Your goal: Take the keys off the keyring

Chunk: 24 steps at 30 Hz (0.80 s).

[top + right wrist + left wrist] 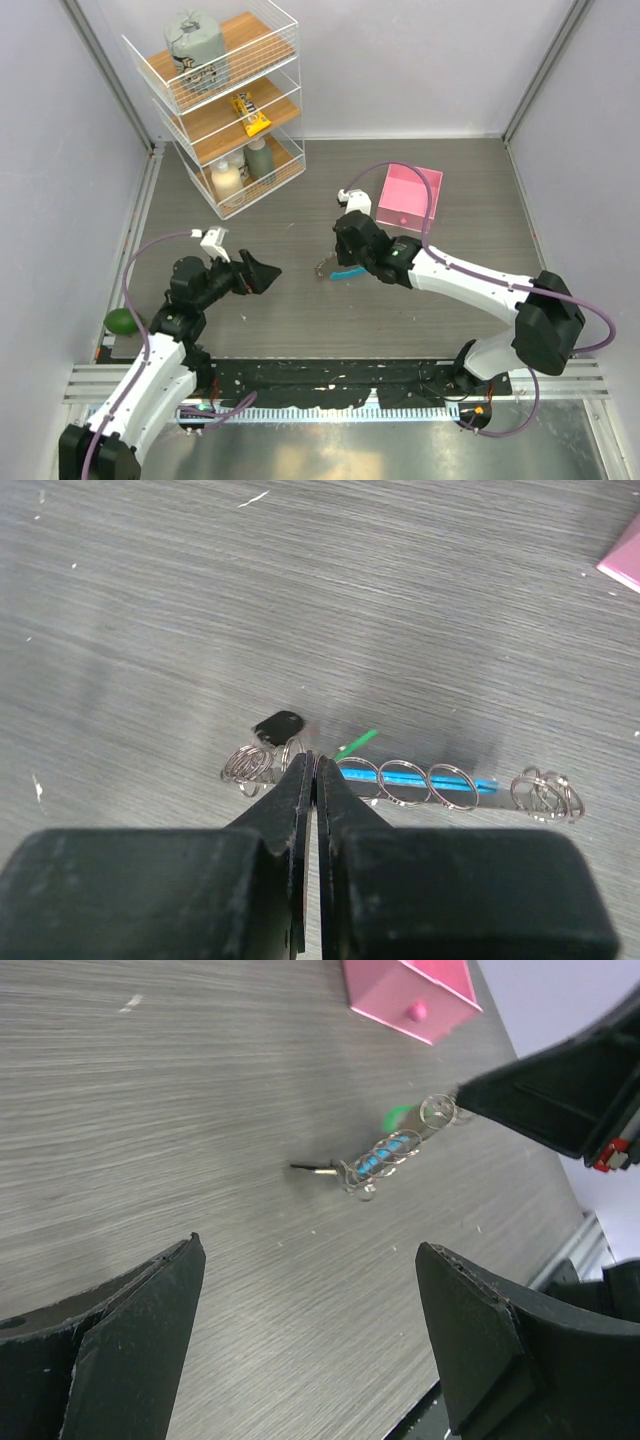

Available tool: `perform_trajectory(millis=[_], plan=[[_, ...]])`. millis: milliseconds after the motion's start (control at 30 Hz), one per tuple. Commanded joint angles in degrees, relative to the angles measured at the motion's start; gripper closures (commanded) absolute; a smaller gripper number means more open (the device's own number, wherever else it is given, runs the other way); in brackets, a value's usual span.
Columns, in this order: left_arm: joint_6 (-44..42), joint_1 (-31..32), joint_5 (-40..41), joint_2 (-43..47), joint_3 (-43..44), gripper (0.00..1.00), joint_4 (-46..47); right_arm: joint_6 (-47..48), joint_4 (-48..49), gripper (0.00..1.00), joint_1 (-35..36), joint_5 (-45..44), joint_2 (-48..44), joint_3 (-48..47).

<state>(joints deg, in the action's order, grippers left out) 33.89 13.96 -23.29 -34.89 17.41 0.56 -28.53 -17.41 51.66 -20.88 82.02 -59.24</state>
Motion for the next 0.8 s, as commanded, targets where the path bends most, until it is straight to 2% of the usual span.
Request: perform_trajectory(millis=[0, 200, 267, 367, 500, 600, 767], plan=[[-2.5, 3.35, -5.45, -4.38, -0.8, 0.08, 16.04, 4.19, 3.52, 0.95, -1.12, 5.32, -3.97, -1.22], [-6.55, 8.54, -0.1, -10.1, -0.88, 0.15, 19.65, 5.24, 0.98, 0.95, -2.18, 7.52, -5.11, -3.59], [-7.69, 9.77, 0.17, -11.5, -1.76, 0.22, 22.63, 5.68, 0.27, 0.95, -2.18, 7.96, -5.64, -4.3], [-8.58, 10.56, -0.18, -12.56, -2.64, 0.26, 26.06, 6.47, -0.34, 0.95, -2.26, 9.28, -6.61, -4.92], [-14.36, 12.93, -7.99, -12.39, -6.33, 0.21, 37.66, 7.61, -1.57, 0.95, -2.35, 10.51, -8.19, -5.97], [-18.58, 15.31, -8.35, -11.16, -6.08, 0.18, 35.75, 8.23, -2.54, 0.95, -2.53, 10.86, -9.07, -6.94], [-23.86, 19.0, -7.56, -11.33, -4.84, 0.18, 33.02, 8.5, -4.12, 0.95, -2.7, 11.13, -9.51, -8.87]])
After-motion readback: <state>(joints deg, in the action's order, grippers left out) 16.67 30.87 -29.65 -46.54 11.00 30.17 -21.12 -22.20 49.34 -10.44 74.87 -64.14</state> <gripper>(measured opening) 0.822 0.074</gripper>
